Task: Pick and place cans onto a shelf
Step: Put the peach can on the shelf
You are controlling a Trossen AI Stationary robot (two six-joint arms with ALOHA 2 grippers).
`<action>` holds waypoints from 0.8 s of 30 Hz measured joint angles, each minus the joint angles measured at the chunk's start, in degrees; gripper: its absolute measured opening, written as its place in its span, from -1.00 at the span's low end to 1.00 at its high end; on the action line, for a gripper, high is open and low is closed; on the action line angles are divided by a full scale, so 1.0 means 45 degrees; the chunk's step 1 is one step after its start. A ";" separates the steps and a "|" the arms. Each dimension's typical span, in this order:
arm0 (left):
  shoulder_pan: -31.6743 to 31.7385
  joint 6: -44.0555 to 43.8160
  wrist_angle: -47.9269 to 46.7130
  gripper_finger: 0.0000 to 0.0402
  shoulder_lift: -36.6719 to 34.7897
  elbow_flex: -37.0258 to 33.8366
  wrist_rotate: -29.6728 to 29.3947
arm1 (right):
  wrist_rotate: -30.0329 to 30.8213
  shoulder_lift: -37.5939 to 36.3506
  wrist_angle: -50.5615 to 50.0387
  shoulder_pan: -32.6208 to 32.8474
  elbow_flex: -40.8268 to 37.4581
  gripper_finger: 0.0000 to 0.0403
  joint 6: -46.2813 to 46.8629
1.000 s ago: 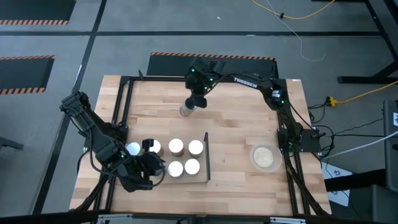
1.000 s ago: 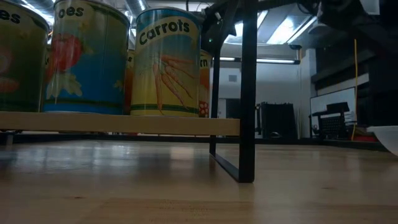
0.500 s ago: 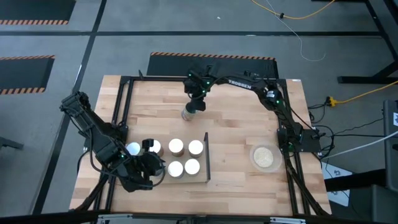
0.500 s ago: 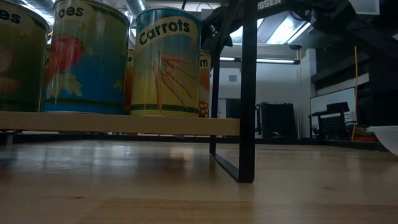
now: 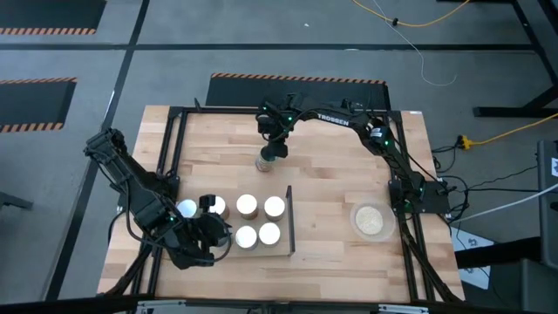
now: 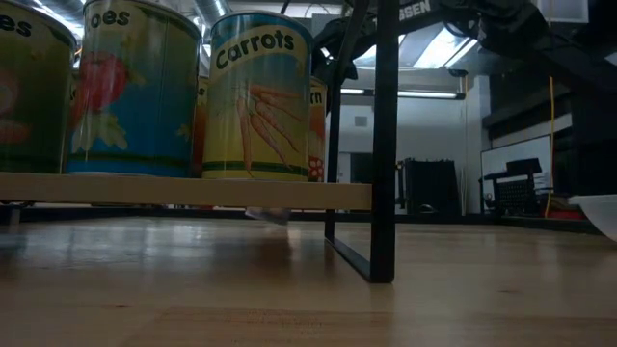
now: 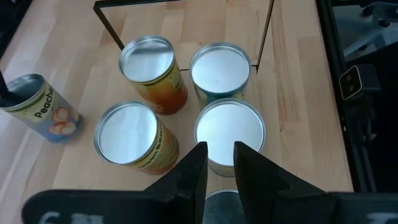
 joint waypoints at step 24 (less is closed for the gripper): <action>-0.0005 0.0000 0.0000 -0.65 0.0000 0.0000 0.0000 | 0.0003 0.0000 0.0029 0.0000 0.0000 -0.68 0.0004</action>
